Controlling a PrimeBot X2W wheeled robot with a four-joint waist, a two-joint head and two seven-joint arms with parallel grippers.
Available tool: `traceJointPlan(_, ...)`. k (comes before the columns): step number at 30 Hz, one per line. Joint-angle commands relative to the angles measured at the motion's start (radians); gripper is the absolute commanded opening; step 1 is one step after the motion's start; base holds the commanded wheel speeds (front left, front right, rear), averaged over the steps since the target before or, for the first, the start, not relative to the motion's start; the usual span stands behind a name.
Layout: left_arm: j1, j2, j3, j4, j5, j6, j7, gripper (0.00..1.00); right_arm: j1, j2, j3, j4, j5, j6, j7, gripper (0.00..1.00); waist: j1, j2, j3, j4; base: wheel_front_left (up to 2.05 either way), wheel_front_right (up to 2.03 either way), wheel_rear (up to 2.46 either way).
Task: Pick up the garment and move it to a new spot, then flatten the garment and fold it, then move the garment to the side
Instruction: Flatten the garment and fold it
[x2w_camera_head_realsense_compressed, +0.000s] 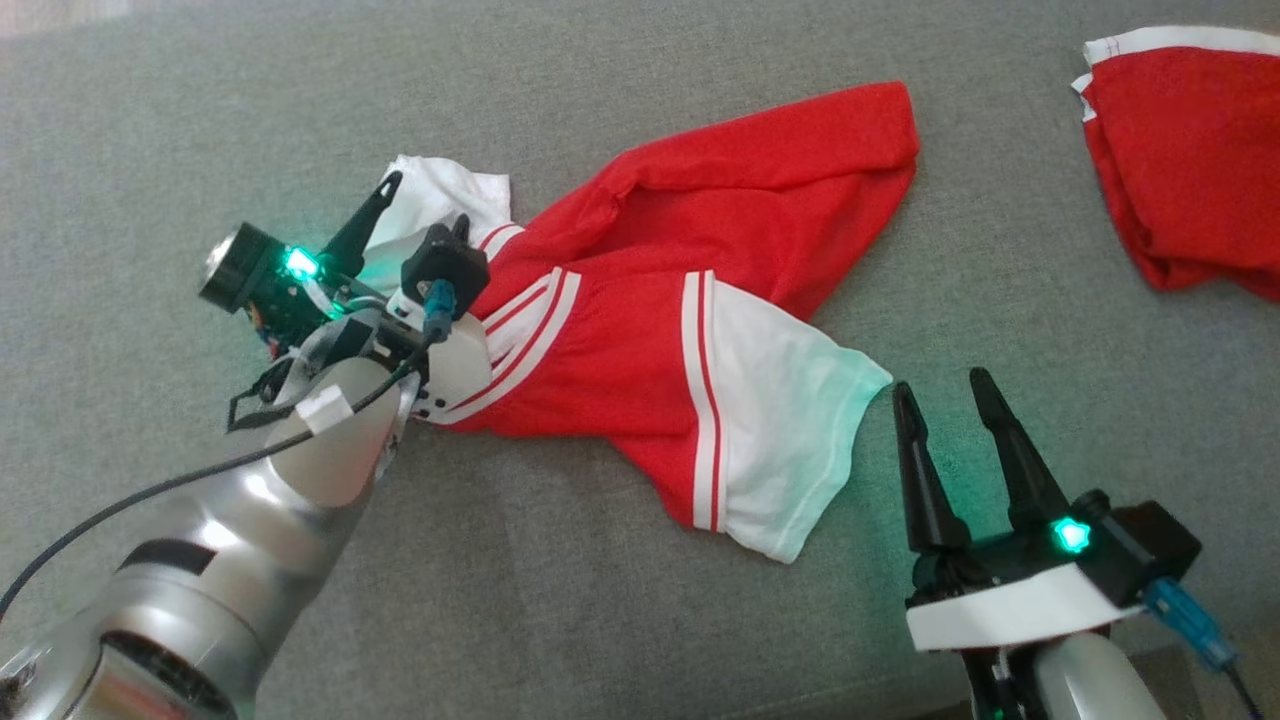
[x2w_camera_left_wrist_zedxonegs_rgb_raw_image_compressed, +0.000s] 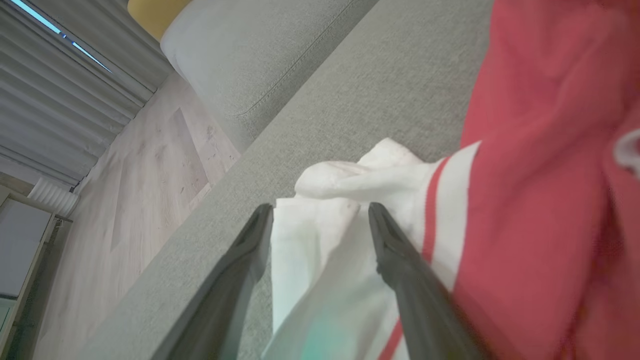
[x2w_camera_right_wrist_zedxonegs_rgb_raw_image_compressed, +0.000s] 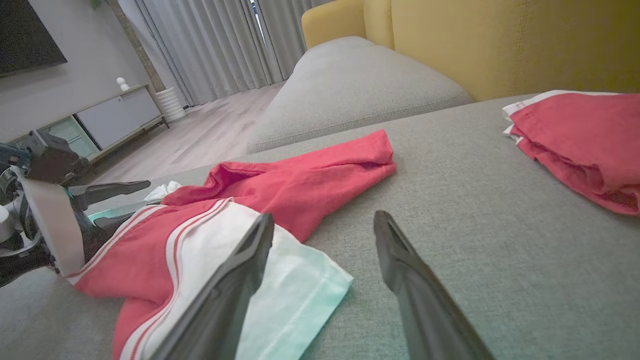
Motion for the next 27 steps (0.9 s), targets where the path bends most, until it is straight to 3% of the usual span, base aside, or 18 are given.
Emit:
traceJointPlan(1, -0.043, 0.019, 0.026, -0.006, 0.000, 0.003, -0.010, 1.00, -0.029, -0.010, 0.028, -0.026, 0.000, -0.001, -0.003, 1.00, -0.0001, 0.0000, 0.003, -0.002, 0.00, 0.00, 0.00)
traceJointPlan(6, -0.069, 0.001, 0.024, 0.059, -0.005, -0.001, -0.055, 1.00, -0.037, -0.013, 0.030, -0.022, 0.001, -0.001, -0.003, 1.00, -0.0001, 0.0000, 0.009, -0.003, 0.00, 0.00, 0.00)
traceJointPlan(7, -0.073, -0.004, 0.024, 0.070, -0.008, -0.003, -0.063, 0.80, -0.038, -0.014, 0.029, -0.021, 0.001, -0.001, -0.003, 1.00, -0.0001, 0.0000, 0.008, -0.002, 0.00, 0.00, 0.00)
traceJointPlan(8, -0.075, -0.009, 0.024, 0.080, -0.010, -0.005, -0.072, 0.51, -0.037, -0.015, 0.029, -0.020, 0.000, -0.001, -0.003, 1.00, -0.0001, 0.0000, 0.007, -0.001, 0.00, 0.00, 0.00)
traceJointPlan(9, -0.078, -0.014, 0.024, 0.091, -0.013, -0.007, -0.079, 0.33, -0.037, -0.015, 0.030, -0.019, 0.000, -0.001, -0.003, 1.00, -0.0001, 0.0000, 0.005, -0.001, 0.00, 0.00, 0.00)
traceJointPlan(10, -0.079, -0.019, 0.023, 0.102, -0.016, -0.010, -0.085, 0.08, -0.036, -0.016, 0.030, -0.018, -0.001, -0.001, -0.003, 1.00, -0.0001, 0.0000, 0.003, 0.000, 0.00, 0.00, 0.00)
traceJointPlan(11, -0.081, -0.023, 0.023, 0.112, -0.019, -0.013, -0.092, 0.00, -0.035, -0.017, 0.030, -0.017, -0.002, -0.001, -0.003, 1.00, -0.0001, 0.0000, 0.000, 0.001, 0.00, 0.00, 0.00)
traceJointPlan(20, -0.103, -0.035, 0.086, 0.103, -0.092, -0.026, -0.221, 0.00, -0.034, -0.036, 0.020, -0.024, -0.005, -0.001, -0.003, 1.00, -0.0001, 0.0000, -0.029, 0.043, 0.00, 0.00, 0.00)
traceJointPlan(27, -0.126, 0.067, 0.142, -0.017, -0.114, -0.031, -0.248, 0.00, -0.152, -0.087, -0.030, 0.075, 0.022, -0.001, -0.003, 1.00, -0.0001, 0.0000, -0.022, 0.074, 0.00, 0.00, 0.00)
